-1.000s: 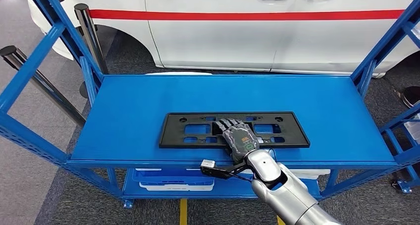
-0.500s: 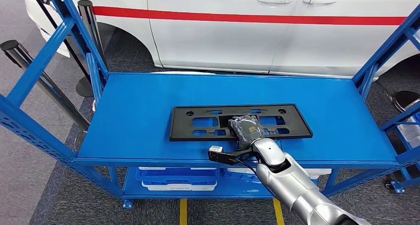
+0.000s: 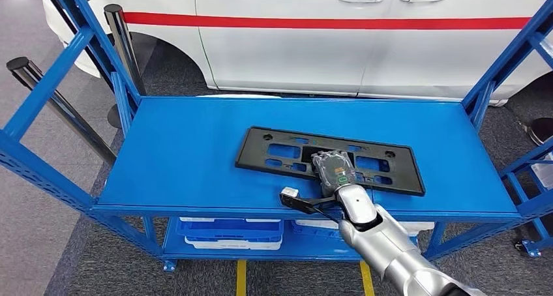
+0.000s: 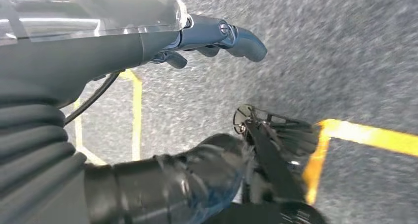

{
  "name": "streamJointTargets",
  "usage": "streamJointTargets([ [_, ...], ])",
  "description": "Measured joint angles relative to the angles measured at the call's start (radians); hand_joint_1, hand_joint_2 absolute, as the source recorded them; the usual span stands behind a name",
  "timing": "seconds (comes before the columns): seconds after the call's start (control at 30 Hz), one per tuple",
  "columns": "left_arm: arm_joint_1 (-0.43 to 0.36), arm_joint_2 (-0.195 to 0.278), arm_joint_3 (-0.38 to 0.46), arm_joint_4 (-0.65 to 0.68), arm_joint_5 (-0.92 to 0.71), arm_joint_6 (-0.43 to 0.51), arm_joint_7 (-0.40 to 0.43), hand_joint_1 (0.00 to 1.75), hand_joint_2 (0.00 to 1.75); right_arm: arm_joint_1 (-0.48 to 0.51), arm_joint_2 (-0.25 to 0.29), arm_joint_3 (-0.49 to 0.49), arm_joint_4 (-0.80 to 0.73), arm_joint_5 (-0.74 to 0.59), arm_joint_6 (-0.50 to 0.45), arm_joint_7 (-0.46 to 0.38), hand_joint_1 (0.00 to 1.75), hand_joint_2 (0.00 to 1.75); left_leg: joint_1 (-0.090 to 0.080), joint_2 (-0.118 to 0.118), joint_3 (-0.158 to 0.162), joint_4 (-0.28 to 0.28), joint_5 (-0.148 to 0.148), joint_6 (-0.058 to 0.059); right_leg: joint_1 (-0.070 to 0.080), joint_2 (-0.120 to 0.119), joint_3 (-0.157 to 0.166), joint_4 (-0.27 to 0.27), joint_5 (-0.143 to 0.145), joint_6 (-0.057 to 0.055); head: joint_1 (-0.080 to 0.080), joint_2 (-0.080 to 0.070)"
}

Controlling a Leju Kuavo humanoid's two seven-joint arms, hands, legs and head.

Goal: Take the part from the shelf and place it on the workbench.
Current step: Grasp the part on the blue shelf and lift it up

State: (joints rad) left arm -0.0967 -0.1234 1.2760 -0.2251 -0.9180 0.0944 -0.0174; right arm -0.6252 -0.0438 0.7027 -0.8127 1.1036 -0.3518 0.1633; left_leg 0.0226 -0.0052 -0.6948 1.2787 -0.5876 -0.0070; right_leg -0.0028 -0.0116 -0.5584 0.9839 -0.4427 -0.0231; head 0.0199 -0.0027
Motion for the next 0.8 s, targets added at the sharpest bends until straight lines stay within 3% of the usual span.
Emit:
streamJointTargets([
  [0.03, 0.001, -0.001, 0.0, 0.0, -0.002, 0.006, 0.007, 0.0, 1.75, 0.016, 0.0, -0.005, -0.003, 0.059, -0.046, 0.038, 1.75, 1.75, 0.001, 0.0, -0.001, 0.002, 0.011, -0.003, -0.001, 0.0, -0.003, 0.004, -0.002, 0.001, 0.0, 0.0],
  [0.07, 0.002, -0.002, 0.0, 0.0, -0.004, 0.011, 0.015, 0.0, 1.75, 0.035, 0.001, -0.014, -0.011, 0.124, -0.095, 0.072, 1.75, 1.75, 0.003, 0.001, 0.017, -0.034, 0.039, -0.005, -0.002, 0.001, -0.004, 0.011, -0.005, 0.003, 0.0, 0.0],
  [0.1, 0.002, -0.002, 0.0, 0.0, -0.006, 0.015, 0.023, 0.0, 1.75, 0.054, 0.001, -0.026, -0.021, 0.184, -0.139, 0.096, 1.75, 1.75, 0.005, 0.001, 0.046, -0.095, 0.075, -0.007, -0.003, 0.002, -0.006, 0.02, -0.01, 0.006, 0.0, 0.0],
  [0.17, 0.001, -0.003, 0.0, 0.0, -0.007, 0.017, 0.037, 0.0, 1.75, 0.085, 0.001, -0.055, -0.047, 0.278, -0.208, 0.117, 1.75, 1.75, 0.005, 0.0, 0.095, -0.197, 0.113, -0.003, -0.001, 0.006, -0.018, 0.044, -0.022, 0.017, 0.0, 0.0],
  [0.33, -0.001, -0.005, -0.003, 0.0, -0.021, 0.005, 0.045, 0.0, 1.75, 0.163, 0.0, -0.114, -0.126, 0.377, -0.304, 0.137, 1.75, 1.75, 0.0, -0.002, 0.096, -0.221, 0.117, 0.021, -0.003, 0.01, -0.041, 0.073, -0.036, 0.039, 0.0, 0.0],
  [0.4, -0.001, -0.007, -0.007, 0.0, -0.029, 0.0, 0.045, 0.0, 1.75, 0.205, -0.005, -0.145, -0.192, 0.38, -0.327, 0.138, 1.75, 1.75, 0.002, 0.0, 0.092, -0.226, 0.124, 0.035, -0.007, 0.01, -0.064, 0.137, -0.091, 0.049, 0.001, 0.0],
  [0.47, -0.002, -0.008, -0.011, 0.0, -0.035, -0.005, 0.045, 0.0, 1.75, 0.239, -0.015, -0.166, -0.253, 0.381, -0.334, 0.142, 1.75, 1.75, -0.001, 0.002, 0.083, -0.226, 0.129, 0.044, -0.01, 0.01, -0.109, 0.258, -0.163, 0.056, 0.001, 0.0],
  [0.5, -0.002, -0.009, -0.014, 0.0, -0.037, -0.008, 0.045, 0.0, 1.75, 0.254, -0.02, -0.171, -0.276, 0.381, -0.336, 0.145, 1.75, 1.75, -0.002, 0.003, 0.079, -0.226, 0.132, 0.046, -0.011, 0.01, -0.125, 0.307, -0.183, 0.058, 0.001, 0.0],
  [0.53, -0.002, -0.009, -0.016, 0.0, -0.04, -0.011, 0.045, 0.0, 1.75, 0.266, -0.025, -0.173, -0.294, 0.381, -0.337, 0.148, 1.75, 1.75, -0.003, 0.003, 0.075, -0.226, 0.134, 0.048, -0.011, 0.01, -0.126, 0.326, -0.184, 0.058, 0.001, 0.0],
  [0.57, -0.002, -0.009, -0.019, 0.0, -0.042, -0.014, 0.045, 0.0, 1.75, 0.275, -0.03, -0.175, -0.309, 0.381, -0.337, 0.153, 1.75, 1.75, -0.004, 0.003, 0.072, -0.226, 0.138, 0.048, -0.011, 0.01, -0.11, 0.309, -0.167, 0.056, 0.001, 0.0],
  [0.63, -0.002, -0.01, -0.024, 0.0, -0.047, -0.02, 0.048, 0.0, 1.75, 0.284, -0.039, -0.175, -0.334, 0.382, -0.337, 0.167, 1.75, 1.75, -0.004, 0.003, 0.067, -0.226, 0.145, 0.044, -0.01, 0.011, -0.031, 0.181, -0.115, 0.049, 0.001, 0.0],
  [0.7, -0.003, -0.012, -0.03, 0.0, -0.054, -0.027, 0.054, 0.0, 1.75, 0.286, -0.048, -0.174, -0.355, 0.382, -0.338, 0.185, 1.75, 1.75, -0.005, 0.003, 0.064, -0.228, 0.154, 0.035, -0.003, 0.012, 0.032, 0.072, -0.084, 0.041, 0.001, 0.0],
  [0.8, -0.002, -0.016, -0.035, 0.0, -0.061, -0.033, 0.063, 0.0, 1.75, 0.29, -0.061, -0.173, -0.372, 0.382, -0.338, 0.206, 1.75, 1.75, -0.003, 0.003, 0.061, -0.24, 0.173, 0.015, 0.004, 0.013, 0.034, 0.037, -0.064, 0.028, 0.001, 0.0],
])
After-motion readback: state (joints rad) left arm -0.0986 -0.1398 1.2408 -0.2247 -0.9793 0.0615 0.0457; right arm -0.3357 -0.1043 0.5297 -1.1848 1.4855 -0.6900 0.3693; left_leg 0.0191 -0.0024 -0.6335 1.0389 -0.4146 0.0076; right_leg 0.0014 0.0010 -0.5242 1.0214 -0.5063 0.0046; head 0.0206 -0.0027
